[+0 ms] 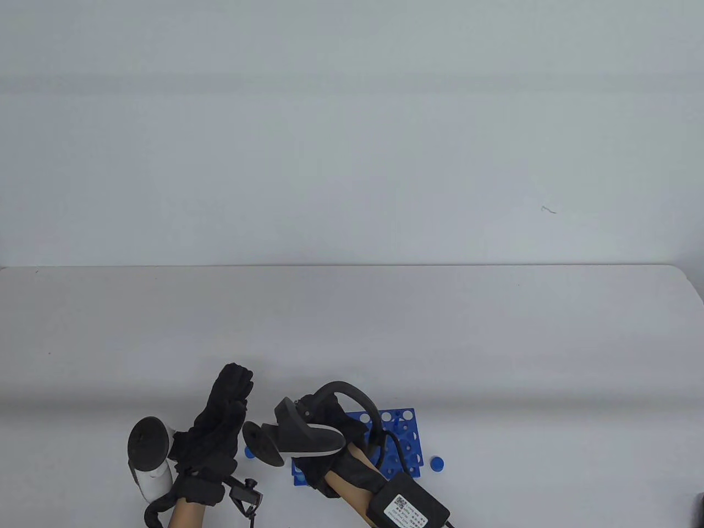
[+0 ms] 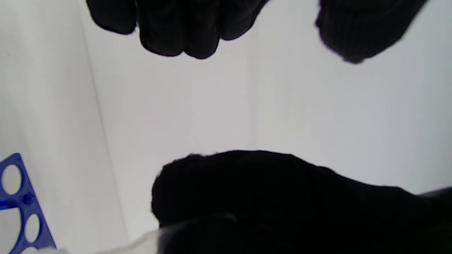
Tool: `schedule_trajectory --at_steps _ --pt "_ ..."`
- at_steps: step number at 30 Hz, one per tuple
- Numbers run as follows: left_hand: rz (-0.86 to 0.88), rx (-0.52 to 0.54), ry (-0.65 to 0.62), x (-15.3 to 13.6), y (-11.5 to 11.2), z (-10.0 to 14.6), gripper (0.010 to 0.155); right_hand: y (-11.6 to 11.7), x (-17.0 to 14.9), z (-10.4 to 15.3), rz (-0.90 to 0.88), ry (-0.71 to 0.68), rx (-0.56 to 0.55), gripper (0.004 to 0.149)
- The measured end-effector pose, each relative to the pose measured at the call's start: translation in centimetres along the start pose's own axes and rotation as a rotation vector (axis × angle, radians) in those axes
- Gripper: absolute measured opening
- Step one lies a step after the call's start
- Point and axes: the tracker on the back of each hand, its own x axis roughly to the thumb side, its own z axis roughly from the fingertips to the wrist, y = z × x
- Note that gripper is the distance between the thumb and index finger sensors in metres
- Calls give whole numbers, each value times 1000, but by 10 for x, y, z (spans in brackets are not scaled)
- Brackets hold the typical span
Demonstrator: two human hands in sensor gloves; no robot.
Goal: Press a plastic transfer pipette bulb to move liquid between test tubes
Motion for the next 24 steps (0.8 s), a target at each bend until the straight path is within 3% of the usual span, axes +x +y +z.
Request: schedule_trajectory --at_steps 8,18,24 --pt "0 0 0 0 0 0 92 -20 -13 7 -63 18 -26 47" --pt "-2 2 0 0 0 0 92 -83 -60 42 -182 87 -161 47" --pt "-7 4 2 0 0 1 92 -93 -86 60 -151 156 -183 47"
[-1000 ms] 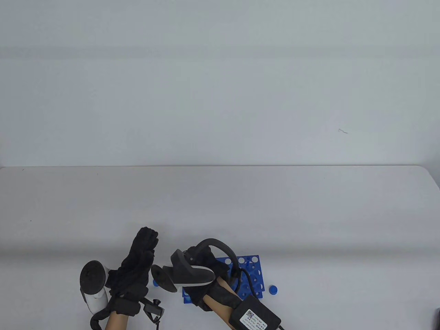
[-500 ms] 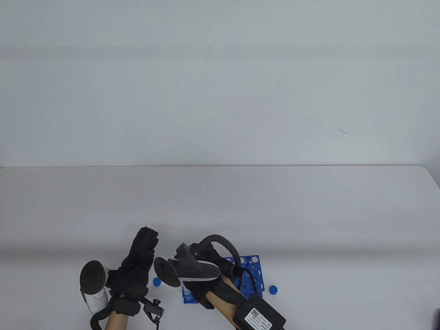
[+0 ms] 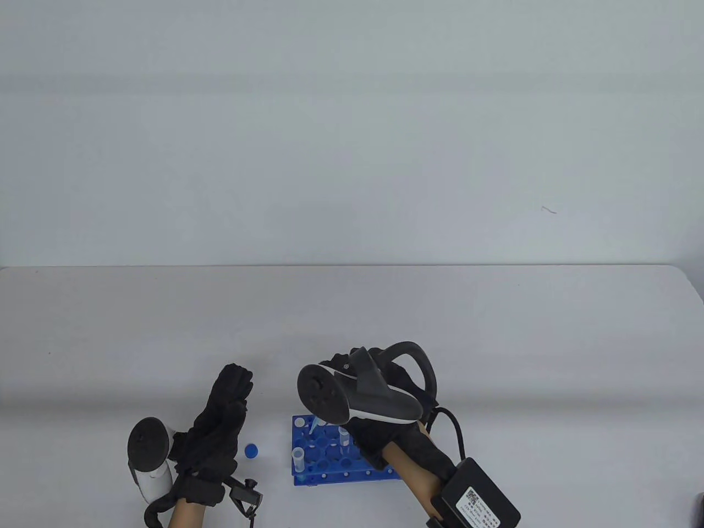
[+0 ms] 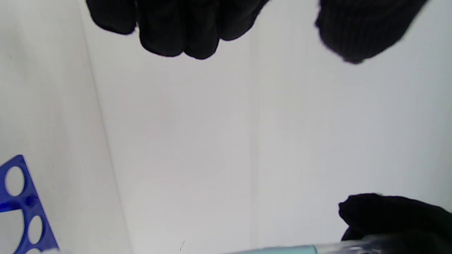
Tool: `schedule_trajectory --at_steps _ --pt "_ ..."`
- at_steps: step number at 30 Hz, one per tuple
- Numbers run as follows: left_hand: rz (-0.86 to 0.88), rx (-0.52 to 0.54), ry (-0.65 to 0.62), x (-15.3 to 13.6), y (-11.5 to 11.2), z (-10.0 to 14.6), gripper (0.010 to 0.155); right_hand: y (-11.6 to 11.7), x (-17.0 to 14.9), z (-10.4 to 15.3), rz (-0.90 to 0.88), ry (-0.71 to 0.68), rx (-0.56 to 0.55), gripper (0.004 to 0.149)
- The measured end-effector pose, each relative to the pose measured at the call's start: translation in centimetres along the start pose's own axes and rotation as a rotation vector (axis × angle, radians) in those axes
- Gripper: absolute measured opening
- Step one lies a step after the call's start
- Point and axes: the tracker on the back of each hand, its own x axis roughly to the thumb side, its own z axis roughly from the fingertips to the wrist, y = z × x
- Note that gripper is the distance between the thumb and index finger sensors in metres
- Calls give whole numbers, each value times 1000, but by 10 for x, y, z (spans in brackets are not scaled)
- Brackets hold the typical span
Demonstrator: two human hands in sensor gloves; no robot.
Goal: Press a plastic transfer pipette bulb to move liquid between test tubes
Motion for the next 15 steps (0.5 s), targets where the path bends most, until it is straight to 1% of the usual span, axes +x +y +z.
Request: schedule_trajectory --at_steps 2,7,15 --pt "-4 0 2 0 0 0 92 4 -9 3 39 25 18 47" --pt "-13 -4 5 -1 0 0 92 17 -17 4 64 47 41 47" --pt "-14 -5 6 -1 -1 0 92 35 -20 -3 79 63 61 47"
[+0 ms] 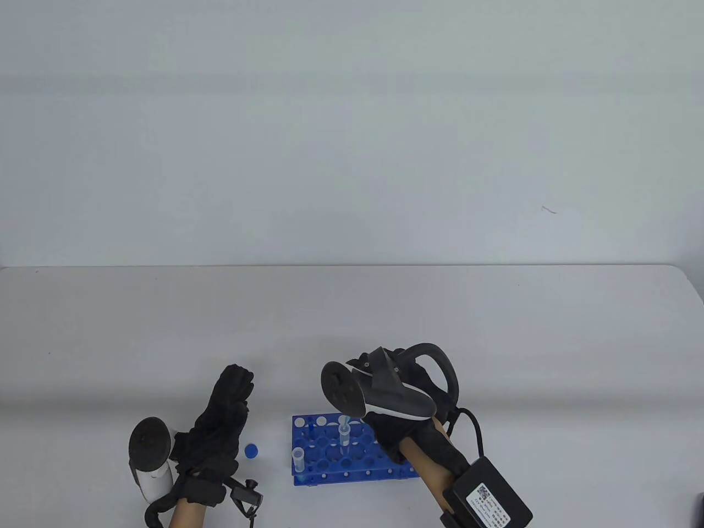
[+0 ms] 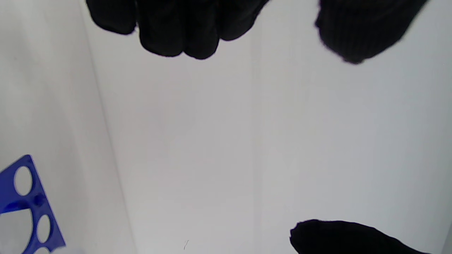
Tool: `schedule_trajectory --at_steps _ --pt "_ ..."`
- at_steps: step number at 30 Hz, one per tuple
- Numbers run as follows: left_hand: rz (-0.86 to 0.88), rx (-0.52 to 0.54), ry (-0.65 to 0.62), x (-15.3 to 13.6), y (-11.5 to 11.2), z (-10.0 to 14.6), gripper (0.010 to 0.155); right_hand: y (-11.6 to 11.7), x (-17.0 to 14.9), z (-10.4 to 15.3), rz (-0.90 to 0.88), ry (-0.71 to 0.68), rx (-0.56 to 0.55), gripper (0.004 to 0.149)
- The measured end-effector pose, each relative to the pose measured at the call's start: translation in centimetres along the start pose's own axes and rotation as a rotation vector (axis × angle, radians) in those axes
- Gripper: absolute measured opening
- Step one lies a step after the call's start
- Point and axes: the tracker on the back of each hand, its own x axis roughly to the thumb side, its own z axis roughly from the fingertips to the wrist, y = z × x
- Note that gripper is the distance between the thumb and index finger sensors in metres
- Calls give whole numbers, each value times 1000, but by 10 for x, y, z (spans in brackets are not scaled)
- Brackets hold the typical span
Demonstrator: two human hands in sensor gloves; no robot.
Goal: Press a plastic transfer pipette bulb to move liquid between test tubes
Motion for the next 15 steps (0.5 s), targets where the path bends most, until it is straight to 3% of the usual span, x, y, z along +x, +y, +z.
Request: schedule_trajectory --at_steps 15 --pt "4 -1 -1 0 0 0 92 31 14 -13 46 -16 60 47"
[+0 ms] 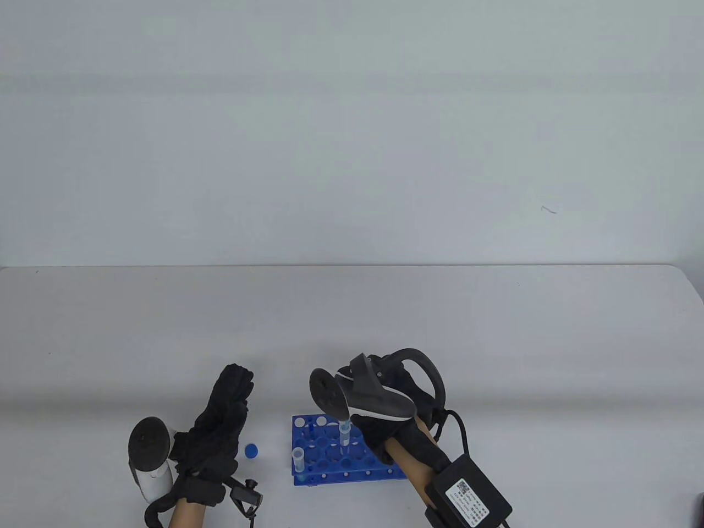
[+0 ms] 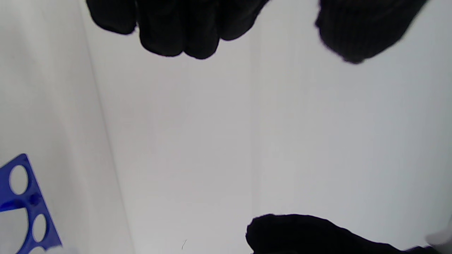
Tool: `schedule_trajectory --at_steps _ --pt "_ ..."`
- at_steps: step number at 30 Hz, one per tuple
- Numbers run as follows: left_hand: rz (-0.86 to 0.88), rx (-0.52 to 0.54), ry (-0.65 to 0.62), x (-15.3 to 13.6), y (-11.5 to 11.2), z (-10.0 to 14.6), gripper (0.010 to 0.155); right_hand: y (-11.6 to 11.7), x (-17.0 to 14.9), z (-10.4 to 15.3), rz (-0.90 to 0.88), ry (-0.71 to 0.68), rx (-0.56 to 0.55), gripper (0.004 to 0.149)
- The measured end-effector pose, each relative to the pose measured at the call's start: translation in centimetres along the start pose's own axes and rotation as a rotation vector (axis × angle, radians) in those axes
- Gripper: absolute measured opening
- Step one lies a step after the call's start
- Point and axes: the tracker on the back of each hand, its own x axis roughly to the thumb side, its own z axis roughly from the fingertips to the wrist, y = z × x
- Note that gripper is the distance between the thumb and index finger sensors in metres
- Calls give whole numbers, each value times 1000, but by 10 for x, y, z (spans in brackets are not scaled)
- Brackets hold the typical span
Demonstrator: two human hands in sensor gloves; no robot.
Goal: Press a plastic transfer pipette bulb to move liquid between test tubes
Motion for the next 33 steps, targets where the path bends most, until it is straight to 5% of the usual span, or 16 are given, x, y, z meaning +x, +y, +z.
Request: schedule_trajectory --at_steps 33 --pt "0 0 0 0 0 0 92 10 17 3 165 -74 -127 38"
